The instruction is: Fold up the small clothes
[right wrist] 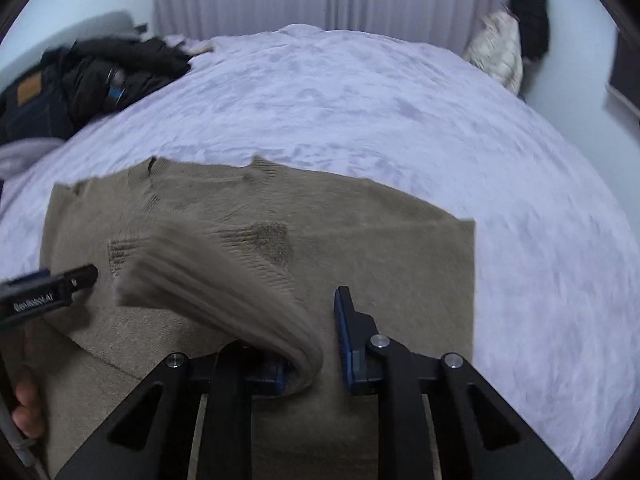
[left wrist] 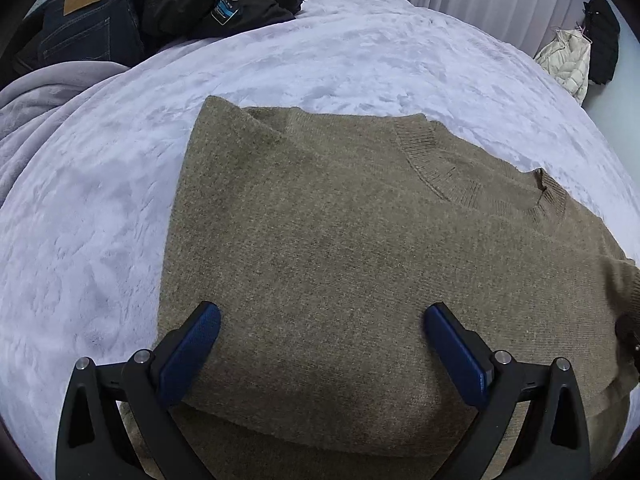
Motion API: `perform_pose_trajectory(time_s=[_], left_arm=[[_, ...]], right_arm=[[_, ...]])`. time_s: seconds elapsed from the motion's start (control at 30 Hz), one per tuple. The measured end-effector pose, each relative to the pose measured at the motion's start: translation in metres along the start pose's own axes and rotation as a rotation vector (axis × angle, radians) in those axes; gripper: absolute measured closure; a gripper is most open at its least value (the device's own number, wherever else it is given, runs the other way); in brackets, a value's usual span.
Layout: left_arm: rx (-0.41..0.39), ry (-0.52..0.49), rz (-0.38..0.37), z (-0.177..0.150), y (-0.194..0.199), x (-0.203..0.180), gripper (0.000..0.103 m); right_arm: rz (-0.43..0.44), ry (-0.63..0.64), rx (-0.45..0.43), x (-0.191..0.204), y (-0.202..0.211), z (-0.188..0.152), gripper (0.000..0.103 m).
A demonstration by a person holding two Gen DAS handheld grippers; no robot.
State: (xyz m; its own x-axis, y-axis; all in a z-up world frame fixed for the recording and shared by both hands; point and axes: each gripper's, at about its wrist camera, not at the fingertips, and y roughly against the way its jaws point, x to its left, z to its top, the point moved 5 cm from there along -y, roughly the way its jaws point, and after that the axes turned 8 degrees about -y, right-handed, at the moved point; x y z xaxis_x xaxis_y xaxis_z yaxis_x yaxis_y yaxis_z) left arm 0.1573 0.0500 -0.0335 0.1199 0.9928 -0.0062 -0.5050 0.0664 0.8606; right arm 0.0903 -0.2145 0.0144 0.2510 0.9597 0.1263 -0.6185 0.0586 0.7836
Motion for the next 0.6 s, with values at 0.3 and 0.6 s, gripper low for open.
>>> perform_pose_trajectory(time_s=[0.3, 0.6], left_arm=[[0.016, -0.007, -0.032, 0.009, 0.013, 0.002, 0.000], [-0.010, -0.144, -0.018, 0.024, 0.015, -0.047, 0.000]], right_arm=[[0.119, -0.233, 0.010, -0.054, 0.017, -0.011, 0.051], [-0.027, 0.003, -0.108, 0.009, 0.038, 0.009, 0.027]])
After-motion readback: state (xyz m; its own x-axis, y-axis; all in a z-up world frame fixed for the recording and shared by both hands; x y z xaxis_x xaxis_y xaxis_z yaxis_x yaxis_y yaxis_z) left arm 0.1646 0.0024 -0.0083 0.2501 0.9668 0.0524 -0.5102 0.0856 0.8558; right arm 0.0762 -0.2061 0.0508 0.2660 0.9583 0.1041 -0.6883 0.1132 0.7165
